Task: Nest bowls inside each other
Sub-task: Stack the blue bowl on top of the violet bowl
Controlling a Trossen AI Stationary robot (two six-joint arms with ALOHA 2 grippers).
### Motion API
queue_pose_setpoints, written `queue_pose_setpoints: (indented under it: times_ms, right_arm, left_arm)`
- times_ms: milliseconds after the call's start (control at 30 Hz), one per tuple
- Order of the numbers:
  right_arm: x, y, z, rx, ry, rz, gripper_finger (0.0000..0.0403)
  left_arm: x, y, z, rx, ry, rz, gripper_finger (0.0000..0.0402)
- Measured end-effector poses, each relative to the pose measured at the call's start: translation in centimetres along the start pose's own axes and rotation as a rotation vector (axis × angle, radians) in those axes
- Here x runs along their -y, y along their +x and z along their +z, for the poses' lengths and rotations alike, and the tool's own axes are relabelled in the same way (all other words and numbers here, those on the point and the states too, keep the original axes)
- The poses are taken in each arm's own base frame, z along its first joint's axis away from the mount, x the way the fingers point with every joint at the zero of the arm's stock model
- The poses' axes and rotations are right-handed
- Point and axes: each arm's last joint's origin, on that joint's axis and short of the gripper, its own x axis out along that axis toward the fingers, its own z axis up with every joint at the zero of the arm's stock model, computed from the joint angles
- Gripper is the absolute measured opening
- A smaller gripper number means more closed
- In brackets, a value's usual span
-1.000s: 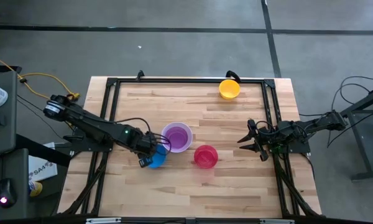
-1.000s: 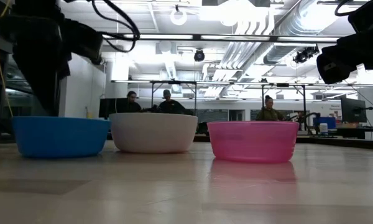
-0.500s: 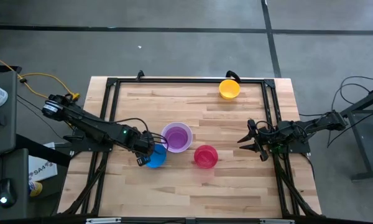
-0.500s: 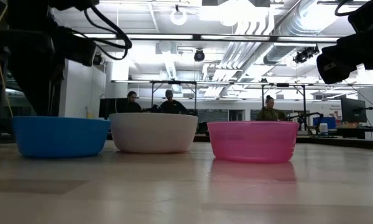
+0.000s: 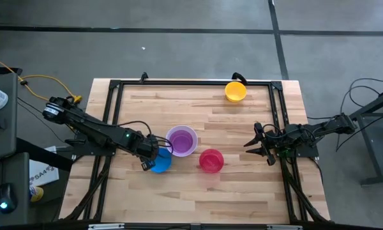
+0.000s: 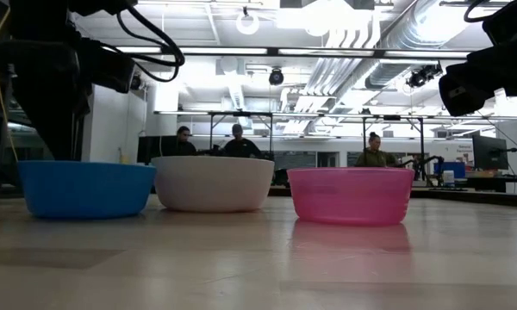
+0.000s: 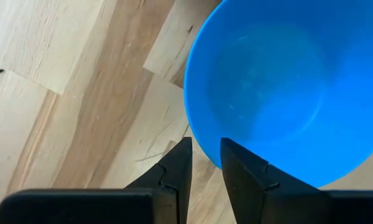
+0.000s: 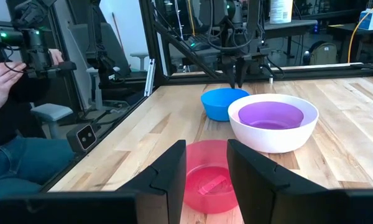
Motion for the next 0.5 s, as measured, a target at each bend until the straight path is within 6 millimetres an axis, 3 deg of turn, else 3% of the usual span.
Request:
queue_pose_setpoints:
  times_ms: [500]
  right_arm:
    - [0.0,0.0,0.0,0.0,0.0,0.0,0.011]
  left_arm:
    - [0.29,0.53,0.17,-0.001,-0.004,-0.002,0.0083]
